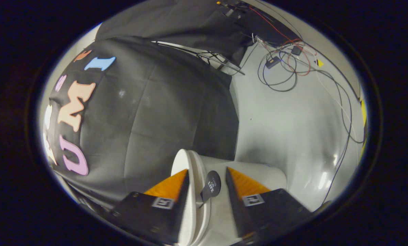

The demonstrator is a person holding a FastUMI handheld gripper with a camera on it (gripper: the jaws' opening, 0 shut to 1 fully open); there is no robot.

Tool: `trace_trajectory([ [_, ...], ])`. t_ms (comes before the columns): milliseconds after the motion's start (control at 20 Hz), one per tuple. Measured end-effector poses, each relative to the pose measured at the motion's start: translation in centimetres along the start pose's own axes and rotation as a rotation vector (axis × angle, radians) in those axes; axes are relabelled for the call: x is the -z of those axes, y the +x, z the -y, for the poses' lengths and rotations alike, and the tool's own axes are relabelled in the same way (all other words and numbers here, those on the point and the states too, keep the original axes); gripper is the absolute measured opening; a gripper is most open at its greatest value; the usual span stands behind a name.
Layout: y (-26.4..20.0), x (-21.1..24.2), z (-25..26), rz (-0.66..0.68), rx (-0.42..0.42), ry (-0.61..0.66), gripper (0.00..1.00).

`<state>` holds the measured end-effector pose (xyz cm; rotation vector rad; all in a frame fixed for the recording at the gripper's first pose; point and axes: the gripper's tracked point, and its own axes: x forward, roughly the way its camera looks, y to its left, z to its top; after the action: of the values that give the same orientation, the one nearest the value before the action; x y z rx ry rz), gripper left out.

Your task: Open the toilet lid.

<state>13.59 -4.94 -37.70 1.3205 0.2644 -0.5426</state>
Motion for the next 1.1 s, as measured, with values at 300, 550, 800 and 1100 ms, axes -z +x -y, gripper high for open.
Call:
trace_trajectory([
  [300,-0.6,0.4,-0.9,-0.045,-0.002,-0.030,0.09],
  [550,-1.9,0.6,-3.5,-0.092,-0.065,-0.204,0.09],
  [800,-4.5,0.0,-9.4,-0.022,-0.129,-0.345,0.09],
  [1100,-9.9,1.9,-19.8,0.051,-0.268,-0.521,0.09],
])
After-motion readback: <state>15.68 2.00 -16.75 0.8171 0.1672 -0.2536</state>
